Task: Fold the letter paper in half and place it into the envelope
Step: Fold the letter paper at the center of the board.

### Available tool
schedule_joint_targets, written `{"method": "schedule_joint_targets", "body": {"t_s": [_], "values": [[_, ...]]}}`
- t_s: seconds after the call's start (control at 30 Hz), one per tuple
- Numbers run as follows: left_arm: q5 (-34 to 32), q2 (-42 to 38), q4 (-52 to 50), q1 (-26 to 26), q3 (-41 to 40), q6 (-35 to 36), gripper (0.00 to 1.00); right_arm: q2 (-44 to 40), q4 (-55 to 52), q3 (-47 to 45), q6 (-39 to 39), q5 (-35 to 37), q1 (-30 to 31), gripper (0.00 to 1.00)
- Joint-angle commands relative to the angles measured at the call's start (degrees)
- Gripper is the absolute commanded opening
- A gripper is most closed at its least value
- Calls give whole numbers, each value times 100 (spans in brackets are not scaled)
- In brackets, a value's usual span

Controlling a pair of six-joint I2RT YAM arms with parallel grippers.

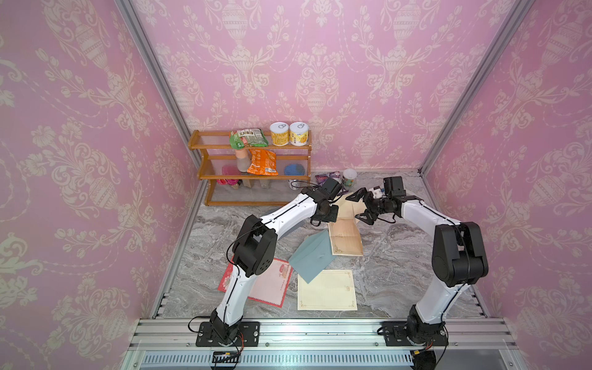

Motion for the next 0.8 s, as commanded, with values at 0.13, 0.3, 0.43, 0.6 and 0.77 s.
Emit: {"method": "schedule_joint_targets", "body": {"t_s": [0.13,0.3,0.43,0.6,0.77], "values": [[-173,-403,-114,-31,-79,-113,0,658,22,318,-55,14,179,100],[-72,-250,-88,-61,51,-168,0,474,-922,611,-771,396,162,100],[72,114,-60,-119,324,-223,0,243,-1818,705,-1445,938,152,100],[377,513,121,-195,477,-419,0,177,-2299,585,-1857,1304,137,100],[537,795,87,-278,492,-393,0,260,-2592,565,-2130,1554,106,100]]}}
